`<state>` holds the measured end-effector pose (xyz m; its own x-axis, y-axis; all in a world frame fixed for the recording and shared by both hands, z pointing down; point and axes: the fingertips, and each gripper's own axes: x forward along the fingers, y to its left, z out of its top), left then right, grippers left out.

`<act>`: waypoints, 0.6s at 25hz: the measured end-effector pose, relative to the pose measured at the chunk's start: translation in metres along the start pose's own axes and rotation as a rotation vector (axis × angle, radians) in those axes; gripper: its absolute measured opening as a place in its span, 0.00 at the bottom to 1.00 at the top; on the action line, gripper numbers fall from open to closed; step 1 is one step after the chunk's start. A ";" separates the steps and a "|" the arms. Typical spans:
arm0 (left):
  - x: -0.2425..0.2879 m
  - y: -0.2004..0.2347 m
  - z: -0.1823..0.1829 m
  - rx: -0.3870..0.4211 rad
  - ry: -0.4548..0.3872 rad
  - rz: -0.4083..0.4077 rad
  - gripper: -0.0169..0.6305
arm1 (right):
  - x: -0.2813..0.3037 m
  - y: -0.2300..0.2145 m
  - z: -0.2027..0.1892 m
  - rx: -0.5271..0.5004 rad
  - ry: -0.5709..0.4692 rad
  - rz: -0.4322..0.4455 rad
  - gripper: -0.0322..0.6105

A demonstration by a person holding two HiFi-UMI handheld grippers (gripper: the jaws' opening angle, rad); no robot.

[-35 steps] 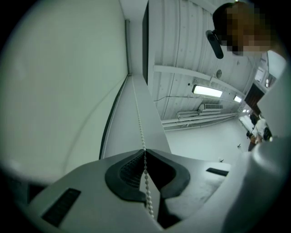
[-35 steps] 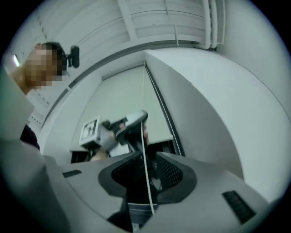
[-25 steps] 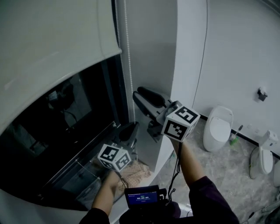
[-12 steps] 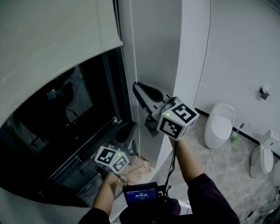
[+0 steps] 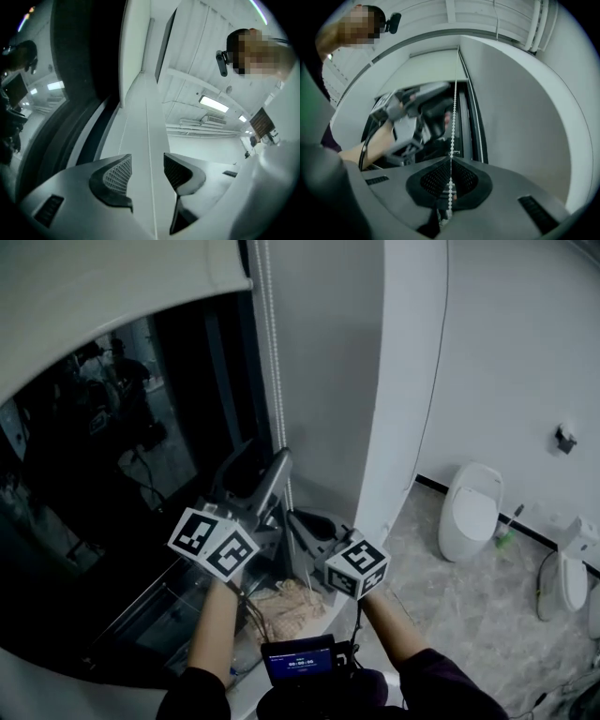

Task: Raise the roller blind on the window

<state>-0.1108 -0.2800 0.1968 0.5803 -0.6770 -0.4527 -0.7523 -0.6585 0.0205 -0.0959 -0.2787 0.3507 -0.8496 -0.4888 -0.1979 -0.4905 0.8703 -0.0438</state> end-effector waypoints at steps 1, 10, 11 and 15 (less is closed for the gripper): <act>0.009 -0.005 0.009 0.018 -0.004 -0.018 0.30 | -0.002 0.000 -0.018 -0.007 0.030 -0.008 0.07; 0.037 -0.001 0.044 0.098 -0.035 0.045 0.08 | -0.015 0.003 -0.061 0.001 0.091 -0.016 0.07; 0.039 0.000 0.042 0.101 -0.030 0.049 0.08 | -0.016 0.004 -0.060 0.003 0.087 -0.011 0.07; 0.041 -0.001 0.041 0.115 -0.023 0.044 0.08 | -0.018 0.008 -0.058 0.026 0.067 -0.002 0.07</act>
<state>-0.0990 -0.2940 0.1418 0.5395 -0.6961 -0.4736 -0.8085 -0.5853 -0.0608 -0.0963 -0.2663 0.4106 -0.8604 -0.4924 -0.1316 -0.4874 0.8704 -0.0698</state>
